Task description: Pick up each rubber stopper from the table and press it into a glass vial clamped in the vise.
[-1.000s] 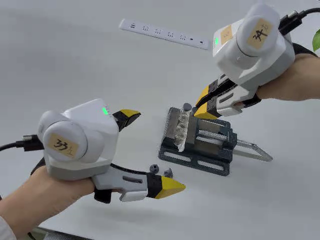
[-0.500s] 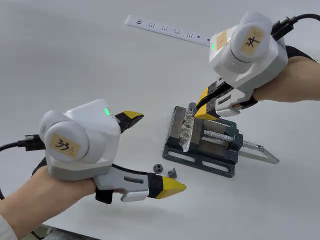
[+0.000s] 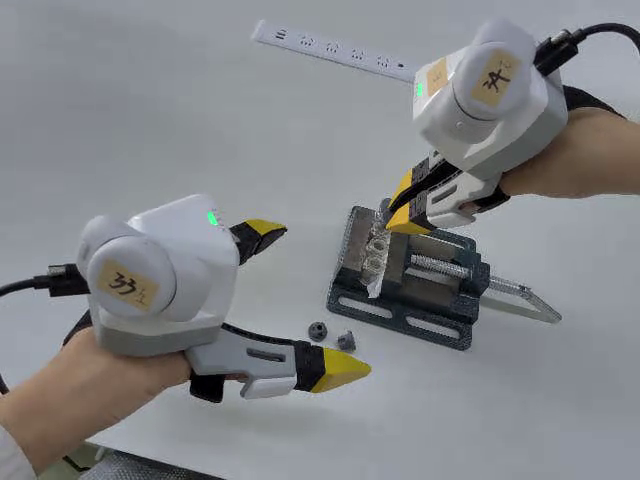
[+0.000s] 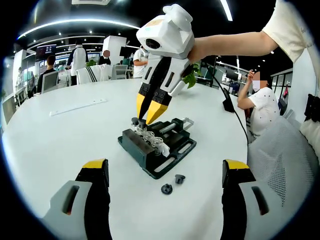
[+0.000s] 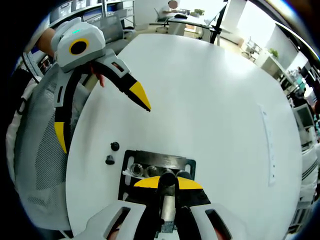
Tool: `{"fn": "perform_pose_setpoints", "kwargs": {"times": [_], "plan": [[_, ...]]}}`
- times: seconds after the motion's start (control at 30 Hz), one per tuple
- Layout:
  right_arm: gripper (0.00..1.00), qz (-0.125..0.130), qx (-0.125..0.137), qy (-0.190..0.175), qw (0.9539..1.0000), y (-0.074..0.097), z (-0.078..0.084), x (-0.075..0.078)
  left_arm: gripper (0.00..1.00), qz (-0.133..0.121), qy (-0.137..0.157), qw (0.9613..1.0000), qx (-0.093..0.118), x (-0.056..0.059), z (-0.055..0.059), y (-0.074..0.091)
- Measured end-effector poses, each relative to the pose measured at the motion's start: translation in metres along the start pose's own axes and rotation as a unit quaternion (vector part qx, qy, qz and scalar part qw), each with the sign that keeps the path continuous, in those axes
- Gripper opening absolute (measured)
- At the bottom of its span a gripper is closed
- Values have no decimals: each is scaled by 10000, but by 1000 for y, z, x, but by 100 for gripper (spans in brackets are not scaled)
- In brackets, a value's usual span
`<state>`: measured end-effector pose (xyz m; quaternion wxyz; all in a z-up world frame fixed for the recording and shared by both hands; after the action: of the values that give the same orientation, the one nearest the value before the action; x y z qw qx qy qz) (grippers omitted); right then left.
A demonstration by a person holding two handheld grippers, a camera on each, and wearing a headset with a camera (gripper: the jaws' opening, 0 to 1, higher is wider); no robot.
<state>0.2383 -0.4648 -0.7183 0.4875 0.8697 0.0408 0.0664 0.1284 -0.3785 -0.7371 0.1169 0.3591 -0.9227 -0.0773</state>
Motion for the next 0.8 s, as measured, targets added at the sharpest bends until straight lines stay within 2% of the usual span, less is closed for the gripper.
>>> {"fn": "perform_pose_setpoints", "kwargs": {"times": [0.13, 0.8], "plan": [[5, -11, 39, -27, 10000, 0, -1, 0, 92, 13, 20, 10000, -8, 0, 2, 0], [5, -172, -304, 220, 9991, -3, -4, 1, 89, 7, 60, 10000, 7, -3, 4, 2]]}}
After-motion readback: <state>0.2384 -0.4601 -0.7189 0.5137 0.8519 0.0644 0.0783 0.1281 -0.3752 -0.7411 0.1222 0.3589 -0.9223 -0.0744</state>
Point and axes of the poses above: the centre of the closed fingertips' face, and the gripper's own axes: y roughly backward along the fingers, x roughly to its right, z roughly out of its underside, the point moved 5 cm from there along y, roughly backward along the fingers, and after that the axes turned 10 degrees about x, right-handed, at the moved point
